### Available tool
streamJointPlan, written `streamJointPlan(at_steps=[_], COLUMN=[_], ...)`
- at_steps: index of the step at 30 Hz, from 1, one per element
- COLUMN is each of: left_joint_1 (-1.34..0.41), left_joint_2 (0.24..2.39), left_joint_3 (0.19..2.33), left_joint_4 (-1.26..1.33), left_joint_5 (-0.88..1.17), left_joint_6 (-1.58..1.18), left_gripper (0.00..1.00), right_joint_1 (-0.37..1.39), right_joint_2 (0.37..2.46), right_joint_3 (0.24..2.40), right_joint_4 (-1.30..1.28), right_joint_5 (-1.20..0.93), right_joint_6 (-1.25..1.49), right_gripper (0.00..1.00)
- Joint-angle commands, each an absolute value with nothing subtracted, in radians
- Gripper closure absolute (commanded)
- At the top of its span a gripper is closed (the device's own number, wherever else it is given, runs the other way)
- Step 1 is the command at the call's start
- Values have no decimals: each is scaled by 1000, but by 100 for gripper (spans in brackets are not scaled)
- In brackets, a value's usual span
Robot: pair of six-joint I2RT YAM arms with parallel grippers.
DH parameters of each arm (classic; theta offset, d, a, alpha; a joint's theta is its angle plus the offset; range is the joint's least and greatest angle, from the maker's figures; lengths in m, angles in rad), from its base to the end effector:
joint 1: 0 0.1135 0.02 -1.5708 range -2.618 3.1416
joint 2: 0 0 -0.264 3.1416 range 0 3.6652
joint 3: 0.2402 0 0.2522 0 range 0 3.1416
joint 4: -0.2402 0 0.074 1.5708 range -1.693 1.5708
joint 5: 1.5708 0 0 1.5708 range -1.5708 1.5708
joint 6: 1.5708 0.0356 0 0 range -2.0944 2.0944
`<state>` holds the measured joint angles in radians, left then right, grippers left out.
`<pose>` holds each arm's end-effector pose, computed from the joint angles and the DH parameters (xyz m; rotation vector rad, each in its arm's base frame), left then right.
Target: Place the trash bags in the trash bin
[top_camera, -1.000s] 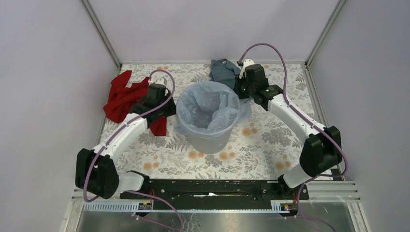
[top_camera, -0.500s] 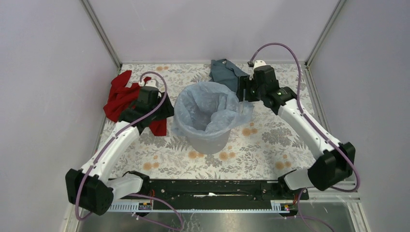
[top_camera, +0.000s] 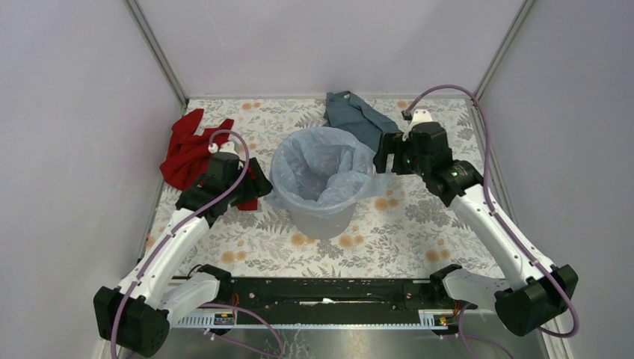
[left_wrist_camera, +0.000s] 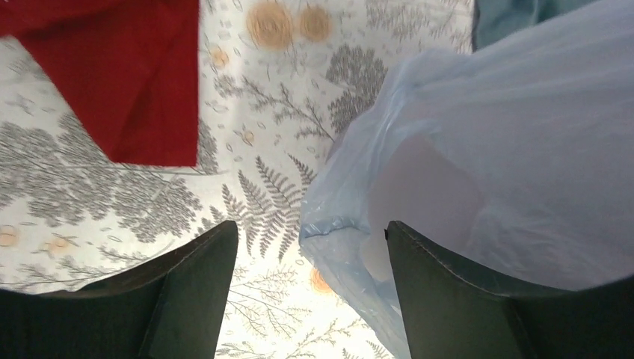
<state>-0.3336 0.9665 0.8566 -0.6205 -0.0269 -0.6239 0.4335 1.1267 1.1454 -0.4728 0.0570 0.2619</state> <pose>0.1909 -0.0651 0.2904 -0.3531 2.3181 -0.4546 0.2266 0.1027 0.3684 -0.1389 2.0404 0.3804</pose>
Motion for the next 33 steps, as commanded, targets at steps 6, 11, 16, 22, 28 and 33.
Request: streamJointPlan(at_steps=[6, 11, 16, 22, 28, 33], left_joint_1=[-328, -328, -328, -328, -330, -332], left_joint_2=[1020, 1043, 1077, 1117, 1141, 1141], left_joint_3=[693, 602, 521, 447, 385, 350], left_joint_4=[-333, -265, -202, -159, -109, -91], left_joint_5=[235, 254, 263, 255, 267, 257], left_joint_6=[-777, -806, -829, -842, -862, -863], left_gripper=[28, 58, 86, 99, 100, 100], right_joint_1=[431, 431, 431, 431, 431, 431], right_joint_2=[1115, 1101, 1122, 1217, 1372, 1460], right_joint_3=[903, 757, 593, 594, 576, 509], right_joint_4=[-280, -164, 51, 36, 91, 204], right_joint_5=[-118, -209, -220, -172, -190, -214], right_joint_6=[403, 457, 462, 421, 445, 511], right_gripper=[17, 40, 67, 72, 77, 78])
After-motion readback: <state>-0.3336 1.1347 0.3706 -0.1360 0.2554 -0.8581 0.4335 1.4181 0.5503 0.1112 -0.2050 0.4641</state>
